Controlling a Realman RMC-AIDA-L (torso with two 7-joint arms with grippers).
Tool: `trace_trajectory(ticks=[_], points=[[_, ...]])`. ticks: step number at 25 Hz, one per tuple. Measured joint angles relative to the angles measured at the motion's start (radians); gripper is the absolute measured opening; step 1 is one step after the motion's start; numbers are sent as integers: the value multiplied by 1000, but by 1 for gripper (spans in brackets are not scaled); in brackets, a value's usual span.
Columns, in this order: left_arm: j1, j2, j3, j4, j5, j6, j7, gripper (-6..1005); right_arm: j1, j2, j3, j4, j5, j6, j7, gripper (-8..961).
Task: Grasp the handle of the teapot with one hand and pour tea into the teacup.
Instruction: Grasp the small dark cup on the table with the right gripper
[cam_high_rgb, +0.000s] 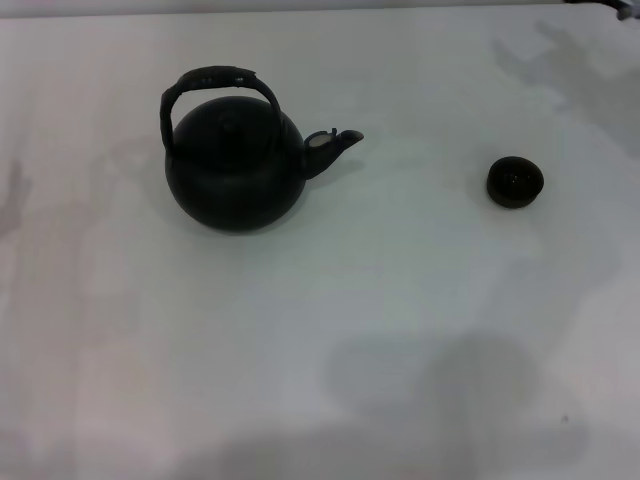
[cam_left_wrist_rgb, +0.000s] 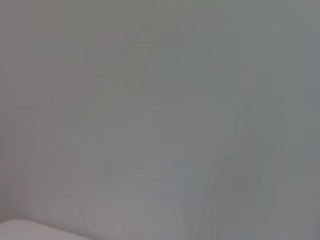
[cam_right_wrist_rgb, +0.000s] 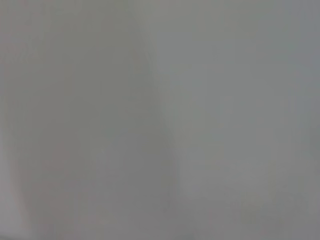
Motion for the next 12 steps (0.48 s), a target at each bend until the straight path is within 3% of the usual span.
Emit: trace_trajectory(ticks=[3, 10, 12], points=[[1, 0, -1, 0, -1, 0, -2, 882, 4, -1, 4, -73, -112, 13, 84, 849], [2, 0, -1, 0, -2, 0, -2, 883, -5, 12, 47, -108, -135, 0, 94, 848], [3, 0, -1, 0, -2, 0, -2, 883, -23, 28, 89, -103, -116, -25, 66, 847]])
